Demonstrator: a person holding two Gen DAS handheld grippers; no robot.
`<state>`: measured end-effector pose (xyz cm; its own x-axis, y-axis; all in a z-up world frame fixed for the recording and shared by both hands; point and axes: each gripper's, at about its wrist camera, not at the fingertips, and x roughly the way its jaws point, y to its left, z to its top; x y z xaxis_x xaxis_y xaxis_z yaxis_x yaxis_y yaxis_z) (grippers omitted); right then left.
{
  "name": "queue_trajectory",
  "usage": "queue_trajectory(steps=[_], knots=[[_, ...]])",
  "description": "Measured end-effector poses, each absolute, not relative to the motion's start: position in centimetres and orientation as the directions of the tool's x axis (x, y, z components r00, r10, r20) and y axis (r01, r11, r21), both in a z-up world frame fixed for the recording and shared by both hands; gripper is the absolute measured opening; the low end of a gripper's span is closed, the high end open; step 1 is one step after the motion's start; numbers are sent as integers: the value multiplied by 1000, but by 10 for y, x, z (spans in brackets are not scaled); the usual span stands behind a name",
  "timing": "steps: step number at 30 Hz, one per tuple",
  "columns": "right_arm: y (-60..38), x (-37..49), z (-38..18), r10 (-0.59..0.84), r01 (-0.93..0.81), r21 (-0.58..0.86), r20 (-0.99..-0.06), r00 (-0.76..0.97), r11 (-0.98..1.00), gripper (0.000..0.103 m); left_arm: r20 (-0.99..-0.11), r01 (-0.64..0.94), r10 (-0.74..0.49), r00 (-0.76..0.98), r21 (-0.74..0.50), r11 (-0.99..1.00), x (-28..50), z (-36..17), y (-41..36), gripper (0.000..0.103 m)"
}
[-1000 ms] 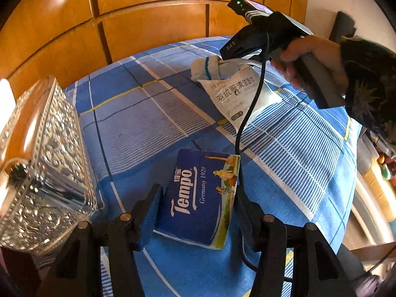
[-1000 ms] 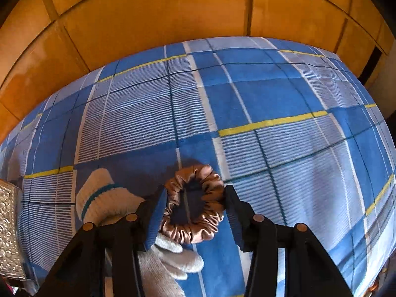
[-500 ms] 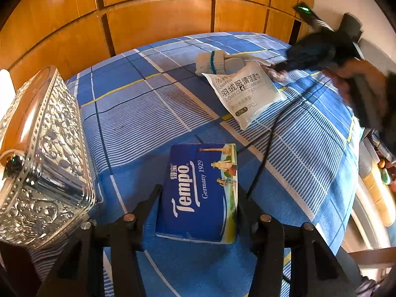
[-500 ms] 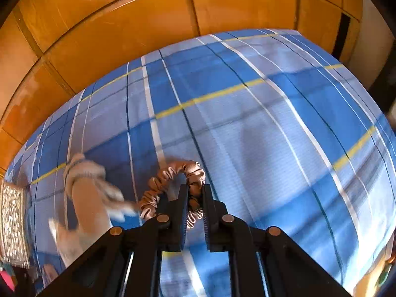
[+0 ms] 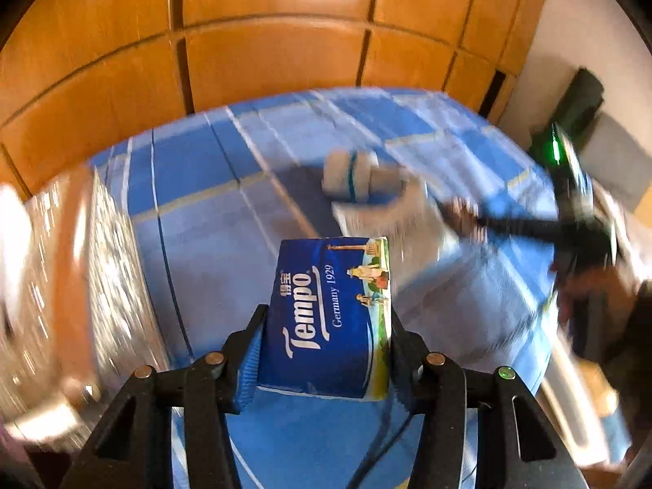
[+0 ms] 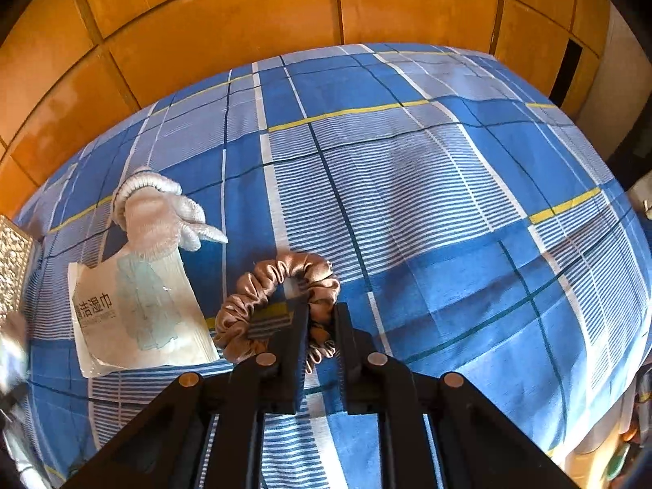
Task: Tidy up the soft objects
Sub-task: 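Lift the Tempo pack with left tool while right tool grasps the brown scrunchie, then carry the Tempo pack into the gold tray and open the left tool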
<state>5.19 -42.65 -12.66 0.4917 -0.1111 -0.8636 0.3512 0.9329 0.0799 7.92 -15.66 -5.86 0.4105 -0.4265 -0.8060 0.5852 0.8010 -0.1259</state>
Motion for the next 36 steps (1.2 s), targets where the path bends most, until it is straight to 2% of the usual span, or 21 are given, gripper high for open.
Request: queue_trajectory(steps=[5,9,16,22,25,31,36], knots=[[-427,45,-127,-108,346,98,-841,531,933,11,-790,533,-406,460,-120,837,133,-12,-157,53],[-427,46,-127,-101,334,95,-846,524,938,11,-766,428,-359,534,-122,895,187,25,-130,53],[-423,43,-127,-124,335,80,-829,546,939,11,-734,173,-158,660,-56,983,247,68,-17,53],[-422,43,-128,-131,349,82,-827,546,934,12,-761,-51,35,647,2,999,251,54,106,53],[-422,43,-128,-134,353,81,-828,545,932,12,-778,-145,85,623,-8,989,238,41,160,53],[-416,45,-128,-168,345,33,-829,534,938,12,-798,-283,91,596,-103,954,172,10,247,53],[-412,46,-129,-199,349,-3,-827,526,937,12,-817,-356,68,573,-174,918,114,-29,283,53]])
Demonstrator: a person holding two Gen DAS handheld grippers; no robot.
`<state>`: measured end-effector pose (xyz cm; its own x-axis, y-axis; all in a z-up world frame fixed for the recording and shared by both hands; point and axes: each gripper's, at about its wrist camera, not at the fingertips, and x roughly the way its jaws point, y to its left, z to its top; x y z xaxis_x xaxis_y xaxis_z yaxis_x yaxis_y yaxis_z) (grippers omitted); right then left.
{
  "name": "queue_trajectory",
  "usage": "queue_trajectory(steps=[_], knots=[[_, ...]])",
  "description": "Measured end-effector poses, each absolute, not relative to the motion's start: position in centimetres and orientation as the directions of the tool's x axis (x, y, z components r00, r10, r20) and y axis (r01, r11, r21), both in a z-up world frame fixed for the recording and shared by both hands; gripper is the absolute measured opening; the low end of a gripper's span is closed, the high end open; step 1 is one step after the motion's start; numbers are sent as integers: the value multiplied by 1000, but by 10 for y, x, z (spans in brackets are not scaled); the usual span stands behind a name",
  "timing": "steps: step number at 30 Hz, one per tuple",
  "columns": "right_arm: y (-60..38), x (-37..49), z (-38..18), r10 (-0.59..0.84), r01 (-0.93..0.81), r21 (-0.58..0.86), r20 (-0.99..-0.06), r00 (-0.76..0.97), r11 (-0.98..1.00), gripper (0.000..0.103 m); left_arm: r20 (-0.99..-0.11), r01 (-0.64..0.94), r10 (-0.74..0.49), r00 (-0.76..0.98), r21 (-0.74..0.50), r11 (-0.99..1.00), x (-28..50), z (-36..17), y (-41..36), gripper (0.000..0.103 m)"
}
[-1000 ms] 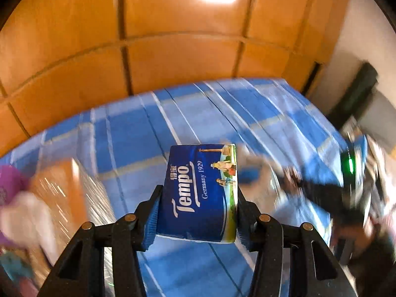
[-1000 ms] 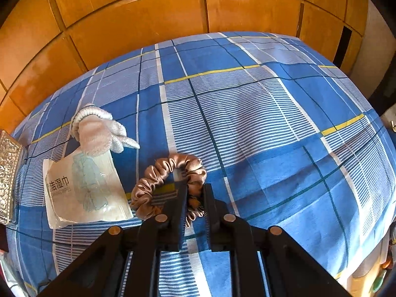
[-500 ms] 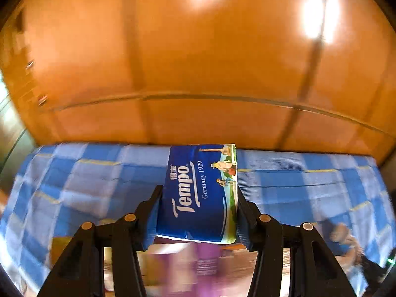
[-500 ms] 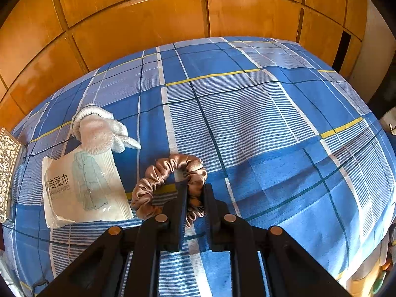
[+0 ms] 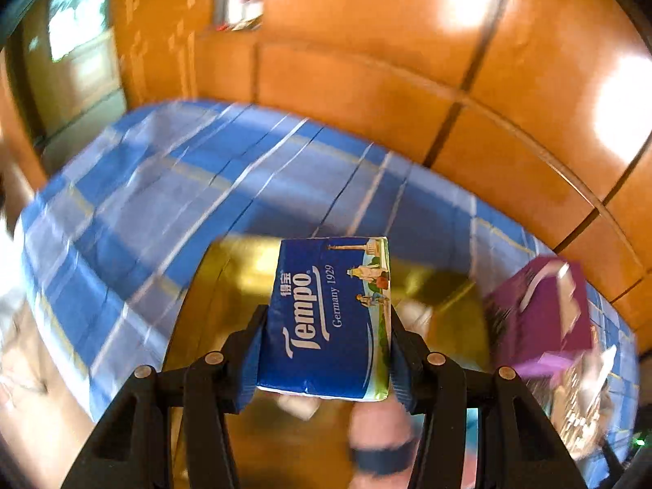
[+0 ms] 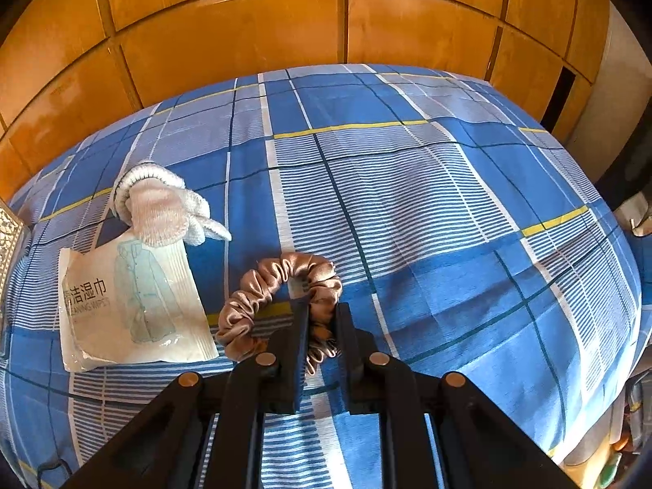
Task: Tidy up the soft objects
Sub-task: 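Carry the Tempo pack into the gold tray and open the left tool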
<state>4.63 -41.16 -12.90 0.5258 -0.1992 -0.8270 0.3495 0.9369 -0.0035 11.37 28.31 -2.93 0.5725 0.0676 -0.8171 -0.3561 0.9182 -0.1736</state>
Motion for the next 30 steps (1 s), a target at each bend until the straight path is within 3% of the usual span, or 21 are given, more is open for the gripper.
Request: queue_trajectory(steps=[11,15,19,30], knots=[[-403,51,-129,-257,369,-69,-833,490,927,12,-872,-414,-7,489,-239,878,40,-97,284,54],[-402,53,-129,-268,376,-81,-836,478,923,12,-878,-378,-36,477,-242,894,34,-106,264,67],[-401,55,-129,-275,381,-88,-840,469,920,12,-869,-355,0,495,-202,913,30,-105,247,76],[-406,62,-126,-267,429,-52,-847,459,902,10,-831,-368,93,548,-140,919,10,-89,237,76]])
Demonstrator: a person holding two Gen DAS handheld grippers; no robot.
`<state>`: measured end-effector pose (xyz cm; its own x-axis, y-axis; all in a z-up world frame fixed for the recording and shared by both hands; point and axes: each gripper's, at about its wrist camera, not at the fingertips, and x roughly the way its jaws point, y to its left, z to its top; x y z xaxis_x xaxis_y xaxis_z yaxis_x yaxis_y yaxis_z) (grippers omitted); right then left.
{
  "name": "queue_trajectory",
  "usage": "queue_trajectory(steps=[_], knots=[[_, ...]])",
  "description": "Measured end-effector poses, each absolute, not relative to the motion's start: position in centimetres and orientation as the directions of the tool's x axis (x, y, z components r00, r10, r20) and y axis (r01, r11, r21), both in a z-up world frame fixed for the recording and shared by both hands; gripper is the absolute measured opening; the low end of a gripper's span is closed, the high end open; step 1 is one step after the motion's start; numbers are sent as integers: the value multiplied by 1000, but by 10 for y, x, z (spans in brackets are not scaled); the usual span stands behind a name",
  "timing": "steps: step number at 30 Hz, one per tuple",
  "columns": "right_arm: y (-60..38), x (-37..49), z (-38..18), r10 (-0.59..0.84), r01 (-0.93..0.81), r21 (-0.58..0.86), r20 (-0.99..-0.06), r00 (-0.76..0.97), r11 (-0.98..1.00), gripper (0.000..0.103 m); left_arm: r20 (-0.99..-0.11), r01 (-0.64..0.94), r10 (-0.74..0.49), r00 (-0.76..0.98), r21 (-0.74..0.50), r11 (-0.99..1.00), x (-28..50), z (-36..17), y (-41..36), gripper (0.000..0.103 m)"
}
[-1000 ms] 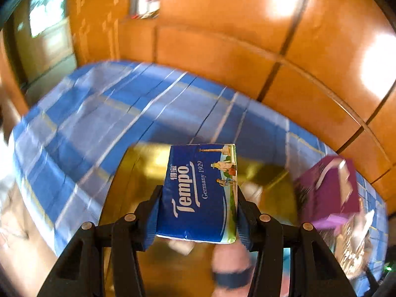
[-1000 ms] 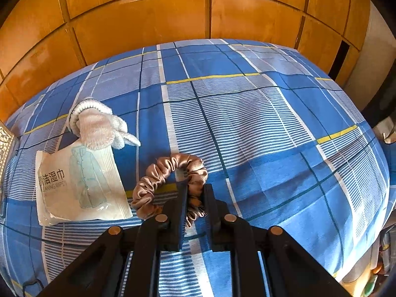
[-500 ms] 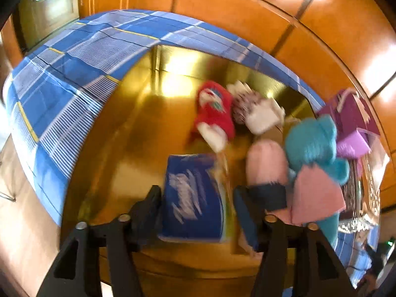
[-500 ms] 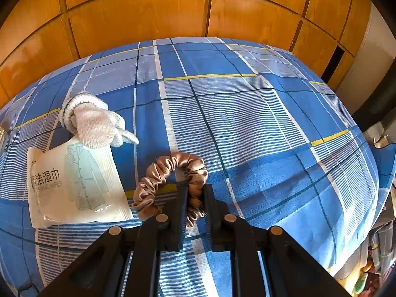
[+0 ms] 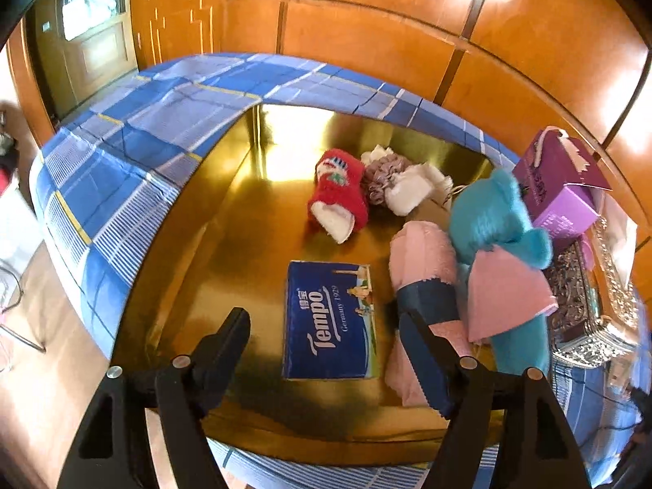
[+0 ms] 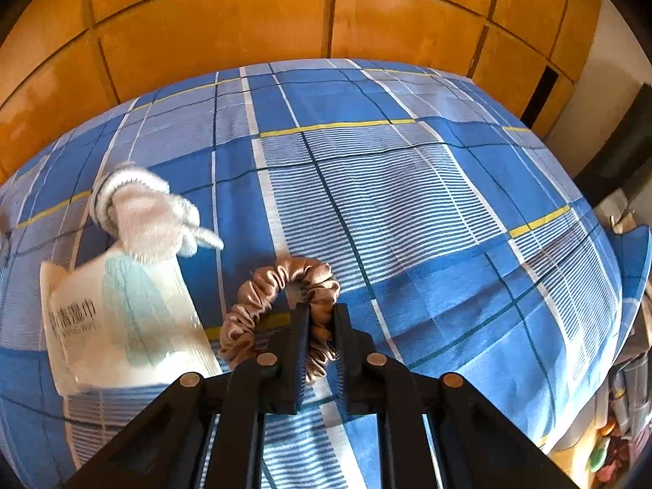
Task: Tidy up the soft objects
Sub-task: 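Carry the Tempo pack into the gold tray and open the left tool, then carry the brown scrunchie into the gold tray and open the right tool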
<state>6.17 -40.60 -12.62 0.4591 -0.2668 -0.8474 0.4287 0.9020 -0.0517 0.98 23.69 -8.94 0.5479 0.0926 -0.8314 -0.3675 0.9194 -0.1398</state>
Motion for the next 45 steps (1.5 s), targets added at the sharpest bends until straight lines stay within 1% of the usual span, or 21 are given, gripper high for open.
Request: queue_trajectory(steps=[4,7,12,15,19,26,35,40,45], knots=[[-414,67,-121,-233,452,2,-856,463,892,9,-805,-334,109,583,-115,936,4,-77,230,78],[-415,74,-110,-239,453,5,-845,479,891,9,-797,-324,109,594,-113,939,1,-73,227,78],[-407,92,-75,-237,417,12,-809,538,909,9,-784,-308,112,611,-105,946,-2,-68,220,78],[-391,110,-51,-208,370,26,-789,578,929,9,-771,-294,121,625,-89,952,-4,-64,213,78],[-350,138,-19,-144,258,33,-758,637,966,9,-758,-279,123,641,-81,957,-7,-60,208,78],[-246,168,24,79,-14,96,-715,694,995,9,-749,-273,125,651,-77,959,-12,-58,210,78],[-112,164,44,362,-335,180,-682,636,925,9,-737,-294,152,659,-67,953,-20,-56,218,78],[-52,152,53,470,-475,189,-657,589,859,9,-727,-312,172,665,-62,948,-24,-54,225,78],[4,134,45,546,-588,196,-667,507,785,9,-720,-329,186,668,-62,942,-27,-52,231,78]])
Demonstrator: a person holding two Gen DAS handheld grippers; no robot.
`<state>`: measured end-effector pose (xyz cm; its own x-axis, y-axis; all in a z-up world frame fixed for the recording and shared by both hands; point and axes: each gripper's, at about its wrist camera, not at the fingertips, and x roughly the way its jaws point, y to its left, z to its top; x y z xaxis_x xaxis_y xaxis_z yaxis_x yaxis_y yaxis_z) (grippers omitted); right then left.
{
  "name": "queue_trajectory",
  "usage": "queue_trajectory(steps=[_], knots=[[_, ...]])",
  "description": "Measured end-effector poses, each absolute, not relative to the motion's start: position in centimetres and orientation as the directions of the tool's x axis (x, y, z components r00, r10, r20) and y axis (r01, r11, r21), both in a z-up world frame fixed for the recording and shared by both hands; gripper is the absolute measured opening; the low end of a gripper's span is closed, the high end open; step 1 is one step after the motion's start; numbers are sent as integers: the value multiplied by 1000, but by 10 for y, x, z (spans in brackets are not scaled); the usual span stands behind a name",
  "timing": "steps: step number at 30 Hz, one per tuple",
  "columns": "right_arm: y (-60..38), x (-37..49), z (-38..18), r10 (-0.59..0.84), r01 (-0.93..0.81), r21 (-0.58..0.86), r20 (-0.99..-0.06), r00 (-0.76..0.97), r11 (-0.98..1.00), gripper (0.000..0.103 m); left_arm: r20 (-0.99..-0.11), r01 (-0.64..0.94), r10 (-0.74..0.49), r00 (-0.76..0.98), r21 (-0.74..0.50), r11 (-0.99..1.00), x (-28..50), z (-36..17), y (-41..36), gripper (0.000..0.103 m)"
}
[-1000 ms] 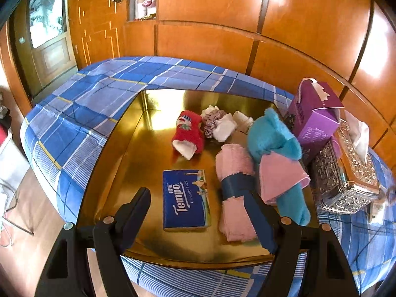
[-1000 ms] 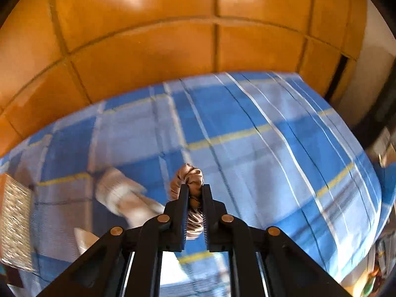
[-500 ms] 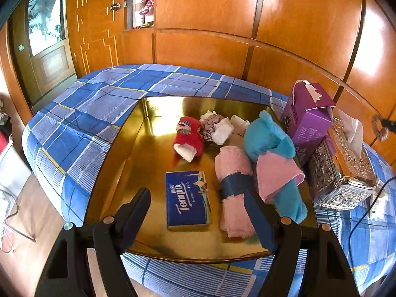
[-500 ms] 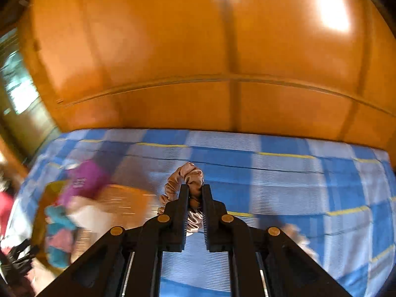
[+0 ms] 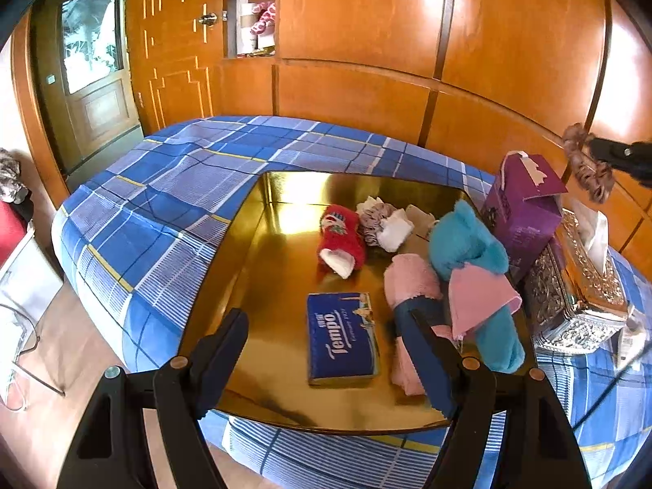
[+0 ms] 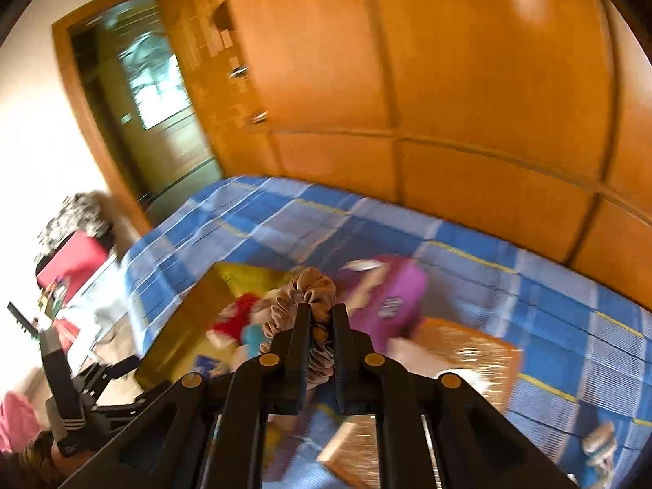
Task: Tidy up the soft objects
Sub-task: 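Carry the brown scrunchie into the gold tray and open the right tool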
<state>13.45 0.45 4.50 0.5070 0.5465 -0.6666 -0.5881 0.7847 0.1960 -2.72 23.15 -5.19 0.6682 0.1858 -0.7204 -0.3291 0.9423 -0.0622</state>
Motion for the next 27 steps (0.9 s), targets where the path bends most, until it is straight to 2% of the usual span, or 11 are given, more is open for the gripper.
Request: queue_trajectory(steps=[8,17,20,25,27], knots=[[69,117,-2,580,-664,228,-724,373,712,9,-707,-394,231,669,-74,916,-32,-49,256,78],[135,112,-70,519,-678,220,-810,275,702,10,-711,-492,289,641,-91,866,-39,-52,293,78],[149,113,-86,496,-675,211,-828,260,707,16,-710,-484,284,644,-92,870,-39,-52,292,78],[144,104,-90,491,-667,214,-832,258,714,37,-703,-465,273,656,-92,881,-39,-50,284,78],[135,100,-82,505,-659,218,-816,281,720,38,-702,-457,267,660,-93,884,-38,-49,282,78]])
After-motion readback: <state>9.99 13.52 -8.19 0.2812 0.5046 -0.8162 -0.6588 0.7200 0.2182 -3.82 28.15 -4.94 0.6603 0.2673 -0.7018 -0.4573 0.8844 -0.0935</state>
